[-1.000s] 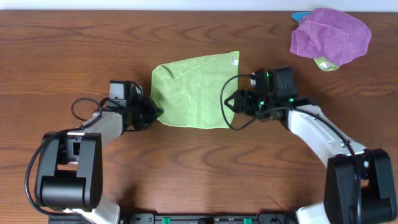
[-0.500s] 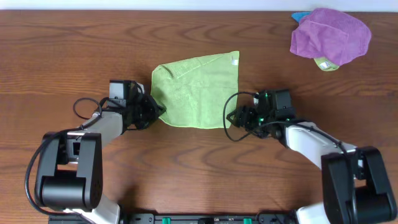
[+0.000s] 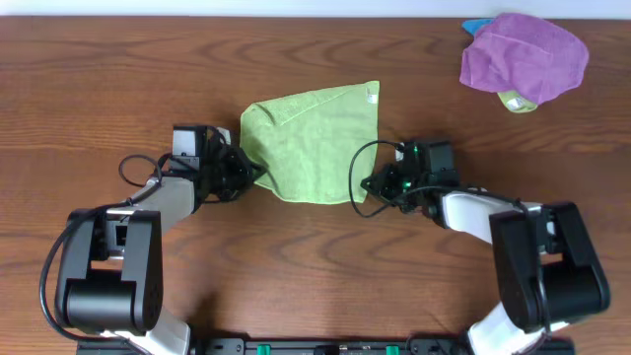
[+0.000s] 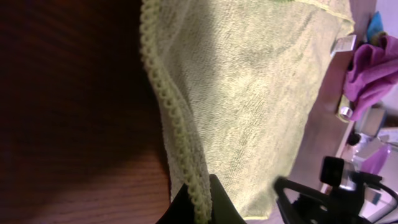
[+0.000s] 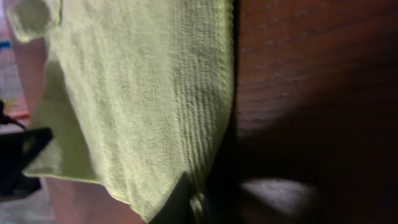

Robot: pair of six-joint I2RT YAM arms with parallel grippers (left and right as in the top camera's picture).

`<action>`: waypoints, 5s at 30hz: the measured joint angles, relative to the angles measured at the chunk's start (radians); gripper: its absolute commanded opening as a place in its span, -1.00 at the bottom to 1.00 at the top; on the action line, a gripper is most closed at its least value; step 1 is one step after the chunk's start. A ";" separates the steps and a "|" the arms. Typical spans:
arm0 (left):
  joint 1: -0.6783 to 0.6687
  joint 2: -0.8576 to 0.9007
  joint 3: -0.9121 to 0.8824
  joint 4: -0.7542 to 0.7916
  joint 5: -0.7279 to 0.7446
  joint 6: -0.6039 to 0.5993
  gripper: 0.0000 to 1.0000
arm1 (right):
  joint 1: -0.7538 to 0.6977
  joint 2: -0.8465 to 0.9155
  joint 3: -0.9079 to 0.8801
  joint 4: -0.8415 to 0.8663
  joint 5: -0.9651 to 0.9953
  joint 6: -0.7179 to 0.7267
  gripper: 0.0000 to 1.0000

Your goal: Fold the cloth

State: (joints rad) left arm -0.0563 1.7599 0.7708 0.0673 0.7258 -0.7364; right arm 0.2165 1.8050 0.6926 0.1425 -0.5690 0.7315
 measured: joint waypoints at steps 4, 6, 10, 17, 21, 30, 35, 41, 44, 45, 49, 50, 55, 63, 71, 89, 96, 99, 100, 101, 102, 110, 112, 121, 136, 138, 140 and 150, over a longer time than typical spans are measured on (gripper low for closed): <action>0.000 0.000 0.000 0.022 0.017 -0.010 -0.88 | 0.003 0.005 -0.003 0.038 0.011 0.000 -0.97; 0.002 0.000 0.000 0.026 0.030 -0.016 -0.88 | 0.003 0.006 -0.005 0.050 0.018 0.000 -0.97; 0.024 0.000 0.000 0.027 0.080 -0.023 -0.88 | 0.003 -0.006 -0.007 0.053 0.025 0.000 -0.97; 0.074 -0.037 0.033 0.021 0.167 -0.049 -0.88 | 0.003 -0.233 -0.010 0.052 0.023 0.000 -0.97; 0.075 -0.124 0.081 0.013 0.186 -0.073 -0.88 | 0.003 -0.347 0.019 0.037 0.023 0.000 -0.97; 0.075 -0.241 0.120 0.014 0.184 -0.117 -0.88 | 0.003 -0.373 0.115 -0.027 0.022 -0.002 -0.98; 0.075 -0.253 0.122 0.029 0.145 -0.133 -0.88 | 0.003 -0.373 0.212 -0.058 0.073 -0.031 -0.98; 0.075 -0.251 0.173 0.047 0.045 -0.136 -0.88 | 0.003 -0.329 0.330 -0.093 0.128 -0.094 -0.98; 0.075 -0.246 0.212 0.094 0.001 -0.136 -0.88 | 0.003 -0.250 0.394 -0.094 0.143 -0.122 -0.98; 0.075 -0.241 0.224 0.109 -0.009 -0.136 -0.88 | 0.003 -0.224 0.410 -0.094 0.147 -0.131 -0.97; 0.073 -0.216 0.244 0.142 -0.031 -0.136 -0.88 | 0.003 -0.155 0.468 -0.098 0.163 -0.159 -0.98; 0.073 -0.208 0.245 0.147 -0.031 -0.136 -0.88 | 0.003 -0.146 0.483 -0.100 0.166 -0.164 -0.97; 0.076 -0.193 0.248 0.151 -0.031 -0.132 -0.88 | 0.003 -0.140 0.563 -0.125 0.179 -0.209 -0.98; 0.086 -0.174 0.314 0.154 -0.044 -0.119 -0.88 | 0.001 -0.139 0.578 -0.138 0.208 -0.255 -0.98; 0.060 -0.048 0.373 0.169 -0.052 -0.100 -0.88 | -0.014 -0.101 0.582 -0.117 0.247 -0.288 -0.98; 0.069 -0.073 0.399 -0.248 0.036 0.110 -0.88 | -0.018 -0.125 0.588 -0.466 0.226 -0.329 -0.97; 0.069 -0.130 0.404 -0.529 0.055 0.246 -0.88 | -0.011 -0.188 0.590 -0.678 0.217 -0.384 -0.97; 0.069 -0.140 0.406 -0.635 0.055 0.301 -0.88 | -0.009 -0.198 0.590 -0.749 0.214 -0.403 -0.97; 0.069 -0.141 0.406 -0.681 0.055 0.323 -0.88 | -0.008 -0.198 0.590 -0.769 0.213 -0.407 -0.98; 0.069 -0.142 0.406 -0.735 0.053 0.349 -0.88 | -0.007 -0.198 0.589 -0.789 0.211 -0.412 -0.97; 0.069 -0.142 0.406 -0.764 0.052 0.367 -0.88 | -0.007 -0.198 0.588 -0.801 0.210 -0.414 -0.98; 0.069 -0.145 0.375 -0.872 0.022 0.485 -0.88 | 0.005 -0.209 0.466 -0.830 0.210 -0.429 -0.98; 0.069 -0.146 0.339 -0.872 0.015 0.498 -0.88 | 0.013 -0.219 0.434 -0.827 0.210 -0.430 -0.97; 0.073 -0.146 0.168 -0.824 0.003 0.512 -0.88 | 0.025 -0.269 0.311 -0.816 0.206 -0.429 -0.97; 0.075 -0.146 0.045 -0.723 0.035 0.500 -0.88 | 0.025 -0.313 0.180 -0.729 0.211 -0.429 -0.97; 0.075 -0.146 0.045 -0.698 0.047 0.483 -0.88 | 0.025 -0.322 0.180 -0.693 0.214 -0.428 -0.97; 0.075 -0.146 0.045 -0.678 0.056 0.468 -0.88 | 0.025 -0.328 0.180 -0.644 0.224 -0.427 -0.97; 0.075 -0.156 0.043 -0.381 0.079 0.268 -0.88 | 0.025 -0.331 0.178 -0.422 0.275 -0.402 -0.97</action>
State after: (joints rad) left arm 0.0189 1.6043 0.8135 -0.3138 0.8047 -0.4683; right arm 0.2417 1.4742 0.8707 -0.2798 -0.2939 0.3298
